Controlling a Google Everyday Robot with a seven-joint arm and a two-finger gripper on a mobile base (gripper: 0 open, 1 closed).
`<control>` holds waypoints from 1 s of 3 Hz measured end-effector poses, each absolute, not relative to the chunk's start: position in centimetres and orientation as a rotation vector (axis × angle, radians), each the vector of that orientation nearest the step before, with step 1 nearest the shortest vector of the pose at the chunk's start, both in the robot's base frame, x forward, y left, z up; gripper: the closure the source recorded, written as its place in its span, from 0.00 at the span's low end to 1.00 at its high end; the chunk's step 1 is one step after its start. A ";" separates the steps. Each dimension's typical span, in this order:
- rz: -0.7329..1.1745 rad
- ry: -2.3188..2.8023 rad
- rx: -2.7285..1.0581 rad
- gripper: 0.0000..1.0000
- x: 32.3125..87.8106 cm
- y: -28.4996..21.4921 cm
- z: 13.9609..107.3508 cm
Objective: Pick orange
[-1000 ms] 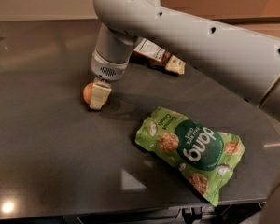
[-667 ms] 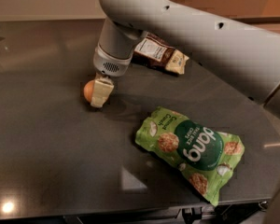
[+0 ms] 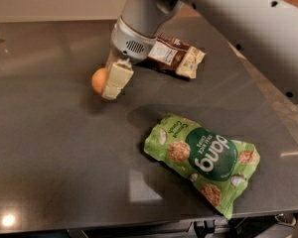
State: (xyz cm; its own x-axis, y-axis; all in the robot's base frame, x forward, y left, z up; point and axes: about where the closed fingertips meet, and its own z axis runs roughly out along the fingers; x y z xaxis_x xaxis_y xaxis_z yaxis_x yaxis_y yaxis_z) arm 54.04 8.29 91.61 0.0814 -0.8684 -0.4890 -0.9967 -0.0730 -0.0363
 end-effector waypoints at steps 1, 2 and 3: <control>0.553 1.763 -2.043 1.00 53.7 7.5 94.8; 0.584 1.690 -2.055 1.00 53.9 7.6 97.6; 0.584 1.689 -2.054 1.00 53.9 7.7 97.6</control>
Offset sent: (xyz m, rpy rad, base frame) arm -0.0073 -0.0180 0.0890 0.1019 0.0172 0.1791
